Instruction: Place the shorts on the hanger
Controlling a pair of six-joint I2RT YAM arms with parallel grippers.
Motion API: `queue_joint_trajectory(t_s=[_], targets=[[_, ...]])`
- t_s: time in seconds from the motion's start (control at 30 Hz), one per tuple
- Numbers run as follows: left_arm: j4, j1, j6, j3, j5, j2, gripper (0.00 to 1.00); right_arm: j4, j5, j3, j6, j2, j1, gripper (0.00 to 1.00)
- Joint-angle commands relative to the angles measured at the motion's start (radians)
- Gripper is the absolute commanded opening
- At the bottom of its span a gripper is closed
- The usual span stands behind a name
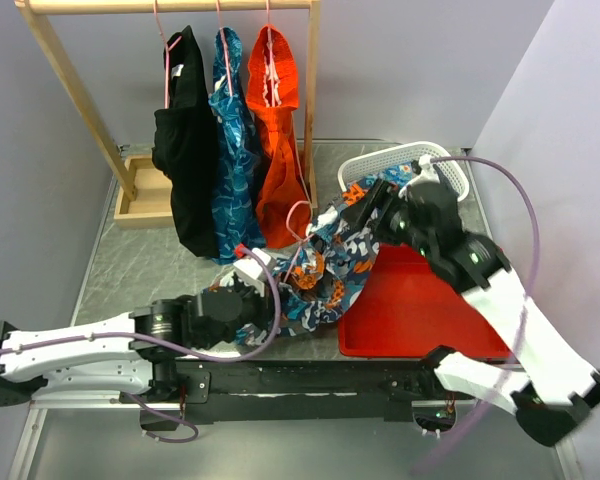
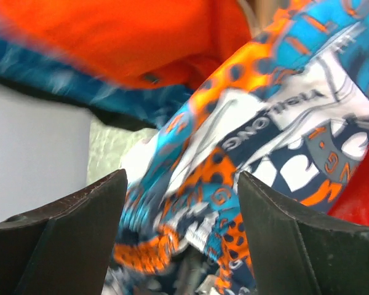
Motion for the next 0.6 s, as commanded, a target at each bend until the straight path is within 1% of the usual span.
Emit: queue_joint_trajectory(t_s=[0.0,0.07,0.17,0.2,0.3,0.33,0.37,0.4,0.43,0.47,0.57], targets=[[-0.094,0.001,-0.045,0.130,0.050,-0.059,0.01,0.154,0.170,-0.048,-0.201,-0.168,0.135,0.77],[-0.152,0.002,-0.050,0.159,0.071,-0.079,0.01,0.226,0.158,-0.119,-0.261,-0.236,0.172,0.73],[-0.209,0.001,-0.048,0.242,0.103,-0.092,0.01,0.233,0.186,-0.142,-0.316,-0.262,0.246,0.70],[-0.246,0.001,-0.047,0.259,0.114,-0.092,0.01,0.228,0.198,-0.137,-0.327,-0.257,0.293,0.69],[-0.318,0.002,-0.043,0.322,0.134,-0.079,0.01,0.213,0.296,-0.101,-0.366,-0.202,0.384,0.68],[-0.330,0.001,-0.040,0.332,0.133,-0.072,0.01,0.208,0.334,-0.078,-0.375,-0.189,0.451,0.68],[-0.350,0.001,-0.042,0.355,0.134,-0.067,0.01,0.205,0.412,-0.067,-0.384,-0.175,0.488,0.68],[-0.373,0.001,-0.045,0.365,0.134,-0.064,0.01,0.202,0.443,-0.056,-0.395,-0.144,0.517,0.69],[-0.382,0.002,-0.045,0.374,0.136,-0.064,0.01,0.196,0.472,-0.033,-0.396,-0.126,0.572,0.69],[-0.389,0.002,-0.045,0.385,0.136,-0.064,0.01,0.184,0.527,-0.021,-0.398,-0.110,0.592,0.70],[-0.425,0.002,-0.047,0.412,0.142,-0.064,0.01,0.178,0.616,0.014,-0.392,-0.050,0.643,0.73]])
